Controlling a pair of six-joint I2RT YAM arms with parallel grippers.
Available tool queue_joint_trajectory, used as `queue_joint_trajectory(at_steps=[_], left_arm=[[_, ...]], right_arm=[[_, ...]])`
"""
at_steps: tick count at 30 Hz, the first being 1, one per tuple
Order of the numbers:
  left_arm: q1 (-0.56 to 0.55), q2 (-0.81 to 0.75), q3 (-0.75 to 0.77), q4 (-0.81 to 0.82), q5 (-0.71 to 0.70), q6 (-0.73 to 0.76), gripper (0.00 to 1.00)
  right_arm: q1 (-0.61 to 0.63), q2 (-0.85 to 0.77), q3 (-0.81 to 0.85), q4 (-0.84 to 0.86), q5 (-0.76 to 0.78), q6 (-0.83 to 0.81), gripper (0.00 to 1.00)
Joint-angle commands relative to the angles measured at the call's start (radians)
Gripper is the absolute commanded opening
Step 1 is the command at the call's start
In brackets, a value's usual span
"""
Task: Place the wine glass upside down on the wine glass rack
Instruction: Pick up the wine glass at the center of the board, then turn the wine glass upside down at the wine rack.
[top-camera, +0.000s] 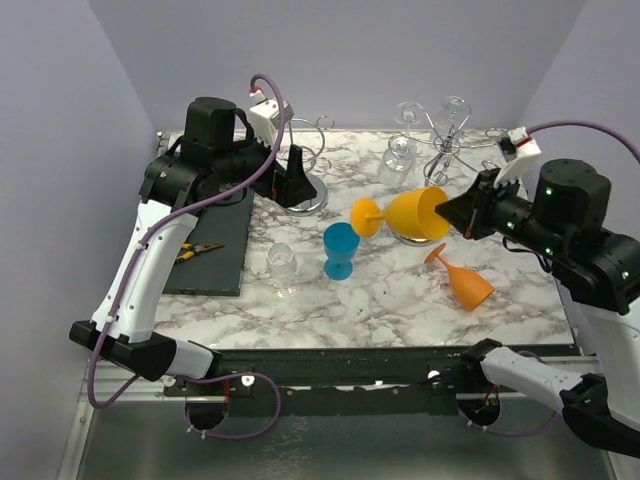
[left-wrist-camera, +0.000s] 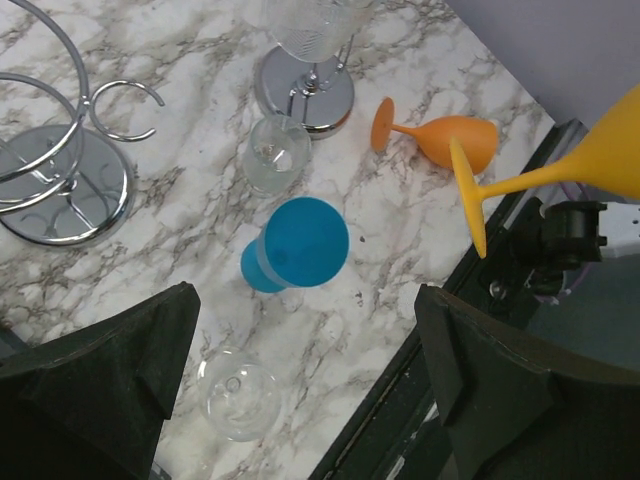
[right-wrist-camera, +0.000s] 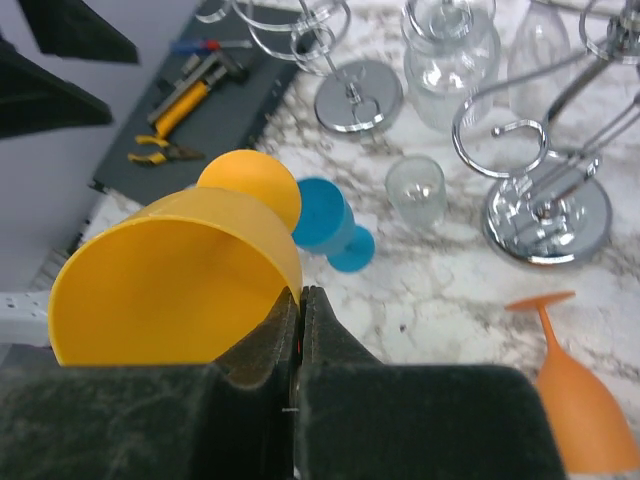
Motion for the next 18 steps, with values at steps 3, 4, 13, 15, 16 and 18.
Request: queue_joint_trajectory(at_steps=[3, 4, 13, 15, 16, 18], left_arm=[[0.006, -0.031, -0.021, 0.025, 0.153, -0.053, 0.99], [0.005, -0.031, -0.026, 0.033, 0.165, -0.055, 0.99], [-0.117, 0.025, 0.015, 0.055, 0.091, -0.048, 0.99], [-0.143, 0.042, 0.04, 0.055, 0.073, -0.042, 0.99], [-0.151, 0.048, 0.05, 0.056, 0.062, -0.039, 0.99], [-0.158, 0.058, 0.054, 0.059, 0.037, -0.027, 0.97]], right_arm=[[0.002, -0.037, -0.057, 0.3, -0.064, 0.04, 0.0], [0.002, -0.036, -0.072, 0.336, -0.075, 0.046, 0.0], [0.002, -0.015, -0.143, 0.508, -0.141, 0.079, 0.0], [0.002, -0.026, -0.17, 0.532, -0.145, 0.083, 0.0], [0.002, -0.033, -0.183, 0.542, -0.148, 0.087, 0.0], [0.002, -0.05, -0.208, 0.556, -0.152, 0.088, 0.0]])
